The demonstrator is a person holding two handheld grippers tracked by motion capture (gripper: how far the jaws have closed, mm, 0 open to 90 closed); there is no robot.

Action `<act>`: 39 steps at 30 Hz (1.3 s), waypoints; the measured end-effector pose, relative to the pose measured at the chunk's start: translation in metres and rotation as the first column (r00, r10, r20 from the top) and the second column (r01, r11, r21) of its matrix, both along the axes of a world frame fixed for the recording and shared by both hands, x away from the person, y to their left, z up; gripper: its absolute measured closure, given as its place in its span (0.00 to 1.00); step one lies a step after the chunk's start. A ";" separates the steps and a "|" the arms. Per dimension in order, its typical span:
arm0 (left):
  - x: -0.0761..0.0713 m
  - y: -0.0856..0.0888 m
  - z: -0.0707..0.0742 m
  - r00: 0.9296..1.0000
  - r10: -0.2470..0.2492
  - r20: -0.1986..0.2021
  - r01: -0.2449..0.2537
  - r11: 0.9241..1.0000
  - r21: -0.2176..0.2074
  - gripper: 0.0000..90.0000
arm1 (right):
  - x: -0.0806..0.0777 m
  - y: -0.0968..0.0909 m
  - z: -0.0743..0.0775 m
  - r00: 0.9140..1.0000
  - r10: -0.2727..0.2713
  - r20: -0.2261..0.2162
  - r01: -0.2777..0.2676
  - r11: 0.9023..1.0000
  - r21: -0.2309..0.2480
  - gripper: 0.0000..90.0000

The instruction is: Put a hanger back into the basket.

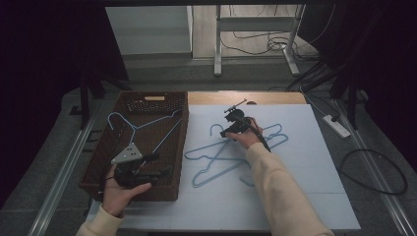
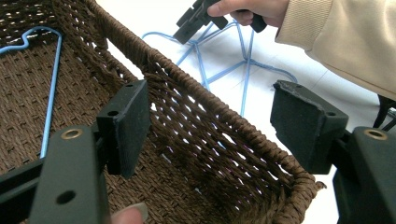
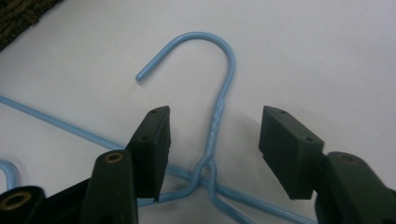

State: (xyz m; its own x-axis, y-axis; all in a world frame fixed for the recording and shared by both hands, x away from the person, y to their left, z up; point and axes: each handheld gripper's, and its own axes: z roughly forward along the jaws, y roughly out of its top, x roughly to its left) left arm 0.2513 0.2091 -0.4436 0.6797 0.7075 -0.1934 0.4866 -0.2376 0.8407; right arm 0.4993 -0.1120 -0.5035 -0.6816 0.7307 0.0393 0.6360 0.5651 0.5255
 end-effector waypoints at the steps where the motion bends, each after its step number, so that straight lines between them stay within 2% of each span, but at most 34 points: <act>1: 0.000 0.000 0.000 1.000 0.000 0.000 0.000 1.000 0.000 0.32 | 0.000 0.001 0.000 1.000 0.001 0.000 -0.001 1.000 -0.004 0.53; 4: 0.000 0.000 0.000 1.000 0.001 0.000 -0.001 1.000 0.000 0.33 | 0.001 0.004 -0.002 1.000 0.006 -0.010 -0.006 1.000 -0.018 0.59; 6: 0.000 0.001 0.001 1.000 0.001 0.001 -0.001 1.000 -0.001 0.32 | 0.000 0.007 -0.002 1.000 0.005 -0.013 -0.006 0.999 -0.046 0.65; 14: 0.000 0.000 0.000 1.000 0.000 0.000 0.000 1.000 0.000 0.32 | -0.001 0.009 -0.004 1.000 -0.008 -0.013 0.007 0.996 -0.086 0.77; 18: 0.000 0.000 0.000 1.000 0.000 0.001 0.000 1.000 0.001 0.33 | -0.001 0.011 -0.002 0.998 -0.047 -0.031 0.044 0.995 -0.092 0.91; 20: 0.000 0.000 0.000 1.000 0.000 0.001 0.000 1.000 0.001 0.32 | -0.002 0.011 -0.002 0.997 -0.065 -0.034 0.062 0.994 -0.095 0.93; 22: 0.000 0.000 0.000 1.000 0.000 0.001 0.000 1.000 0.001 0.33 | -0.002 0.011 -0.001 0.994 -0.100 -0.040 0.097 0.992 -0.085 0.95; 26: 0.000 0.000 0.000 1.000 0.003 0.001 -0.003 1.000 0.000 0.32 | -0.003 0.009 0.000 0.993 -0.113 -0.033 0.110 0.991 -0.083 0.96; 28: 0.000 0.000 0.000 1.000 0.004 0.002 -0.004 1.000 0.000 0.32 | -0.004 0.006 0.004 0.992 -0.121 -0.031 0.119 0.991 -0.065 0.96; 34: 0.000 0.000 0.000 1.000 0.004 0.002 -0.004 1.000 0.001 0.32 | -0.010 0.000 0.018 0.993 -0.116 0.018 0.116 0.993 -0.020 0.96; 39: 0.000 0.001 0.001 1.000 0.005 0.003 -0.005 1.000 0.000 0.33 | -0.023 -0.004 0.033 0.993 -0.098 0.064 0.096 0.995 0.028 0.96</act>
